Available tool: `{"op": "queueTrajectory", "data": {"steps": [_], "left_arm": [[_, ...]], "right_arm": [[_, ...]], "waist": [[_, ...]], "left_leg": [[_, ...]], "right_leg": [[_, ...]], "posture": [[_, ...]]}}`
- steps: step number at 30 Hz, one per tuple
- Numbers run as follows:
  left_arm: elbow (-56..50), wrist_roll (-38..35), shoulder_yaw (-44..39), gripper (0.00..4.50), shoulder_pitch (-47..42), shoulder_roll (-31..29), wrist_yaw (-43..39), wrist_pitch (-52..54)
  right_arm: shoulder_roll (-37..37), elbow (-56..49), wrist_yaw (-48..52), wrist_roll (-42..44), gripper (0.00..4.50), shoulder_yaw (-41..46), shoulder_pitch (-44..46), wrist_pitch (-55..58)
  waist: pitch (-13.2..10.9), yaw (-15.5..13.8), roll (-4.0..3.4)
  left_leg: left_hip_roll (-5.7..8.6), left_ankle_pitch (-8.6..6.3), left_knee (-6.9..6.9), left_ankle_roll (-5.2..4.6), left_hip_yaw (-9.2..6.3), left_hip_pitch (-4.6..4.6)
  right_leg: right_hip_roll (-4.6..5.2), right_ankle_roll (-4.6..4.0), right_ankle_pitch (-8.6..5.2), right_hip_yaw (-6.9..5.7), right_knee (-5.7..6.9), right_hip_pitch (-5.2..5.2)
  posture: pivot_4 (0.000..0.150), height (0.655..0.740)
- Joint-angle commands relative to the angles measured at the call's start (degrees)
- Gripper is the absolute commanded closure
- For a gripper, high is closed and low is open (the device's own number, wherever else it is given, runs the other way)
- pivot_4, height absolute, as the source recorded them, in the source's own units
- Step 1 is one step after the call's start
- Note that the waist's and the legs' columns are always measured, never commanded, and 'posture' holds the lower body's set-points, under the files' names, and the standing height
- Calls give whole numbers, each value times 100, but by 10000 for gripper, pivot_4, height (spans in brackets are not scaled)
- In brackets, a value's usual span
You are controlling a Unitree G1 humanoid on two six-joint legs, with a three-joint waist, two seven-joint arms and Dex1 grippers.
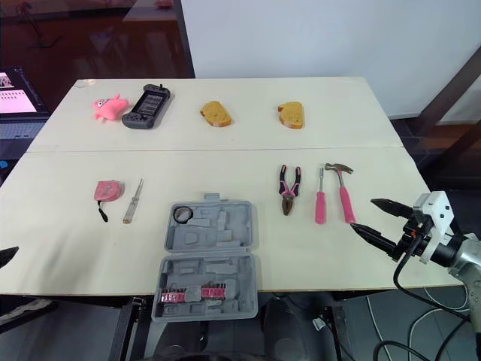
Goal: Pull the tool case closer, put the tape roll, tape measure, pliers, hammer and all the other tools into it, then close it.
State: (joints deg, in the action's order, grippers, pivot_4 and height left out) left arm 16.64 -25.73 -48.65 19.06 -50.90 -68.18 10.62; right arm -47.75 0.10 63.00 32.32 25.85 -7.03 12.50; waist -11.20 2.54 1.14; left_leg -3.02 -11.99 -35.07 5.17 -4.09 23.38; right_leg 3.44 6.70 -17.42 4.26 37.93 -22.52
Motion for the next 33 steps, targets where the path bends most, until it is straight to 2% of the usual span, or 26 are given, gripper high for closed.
{"op": "queueTrajectory", "data": {"steps": [1, 7, 11, 14, 20, 24, 27, 30, 33], "left_arm": [[-513, -220, 88, 495, -151, 117, 207, 65], [-2083, -828, 601, 495, -295, 370, 593, 1080], [-2857, -427, 1175, 495, -604, 447, 1276, 1078], [-3429, -789, 1262, 495, -649, 602, 1590, 1506], [-4571, -767, 1178, 495, -274, 1618, 3006, 1739], [-4572, -301, 1007, 495, -325, 2348, 4245, 1586], [-4481, 312, 1234, 495, -422, 2710, 4976, 1349], [-4212, 306, 1394, 495, -573, 2908, 5154, 1439], [-3504, 372, 1555, 495, -874, 2883, 5149, 1385]], "right_arm": [[-9, -657, -238, 357, 0, 12, 222, 489], [-324, -1826, -590, 1063, 0, -416, 809, 1965], [-524, -2492, -828, 1146, 0, -1217, 1754, 2669], [-436, -2755, -955, 1096, 0, -1616, 2329, 2837], [19, -2825, -1395, 1499, 0, -2562, 3921, 3956], [391, -2523, -1521, 1159, 0, -3127, 4726, 4137], [505, -2306, -1484, 930, 0, -3402, 5073, 4166], [543, -2242, -1317, 821, 0, -3570, 5263, 4137], [590, -2092, -1291, 882, 0, -3648, 5466, 4469]], "waist": [[0, -3, 0], [1, -9, 1], [1, -5, 2], [0, 3, 5], [-1, 24, 3], [0, -44, 6], [2, -78, 9], [4, -130, 11], [3, -147, 6]], "left_leg": [[0, 0, 0, 0, 0, 0], [0, 0, -3, 0, 1, 1], [0, 0, -5, 0, 0, -1], [0, 0, -2, 0, 0, 4], [-1, 0, -5, -1, 1, 3], [0, 0, -6, -1, -4, 5], [3, 0, -13, -1, -5, 7], [3, 0, -12, -1, -5, 7], [2, 0, -10, -1, -6, 6]], "right_leg": [[0, 0, 0, 0, 0, 0], [0, 3, 1, 6, 3, 2], [-2, 3, 2, 6, 6, -1], [-2, 13, 6, 7, 4, -4], [-3, 24, 12, 8, 6, -7], [-7, 23, 12, 6, 9, -7], [-5, 23, 12, 5, 6, -4], [-4, 23, 12, 5, 5, -4], [-8, 21, 12, 4, 6, -6]], "posture": [[1500, 7400], [1500, 7400], [1500, 7400], [1500, 7400], [1500, 7400], [1500, 7400], [1500, 7400], [1500, 7400], [1500, 7400]]}}
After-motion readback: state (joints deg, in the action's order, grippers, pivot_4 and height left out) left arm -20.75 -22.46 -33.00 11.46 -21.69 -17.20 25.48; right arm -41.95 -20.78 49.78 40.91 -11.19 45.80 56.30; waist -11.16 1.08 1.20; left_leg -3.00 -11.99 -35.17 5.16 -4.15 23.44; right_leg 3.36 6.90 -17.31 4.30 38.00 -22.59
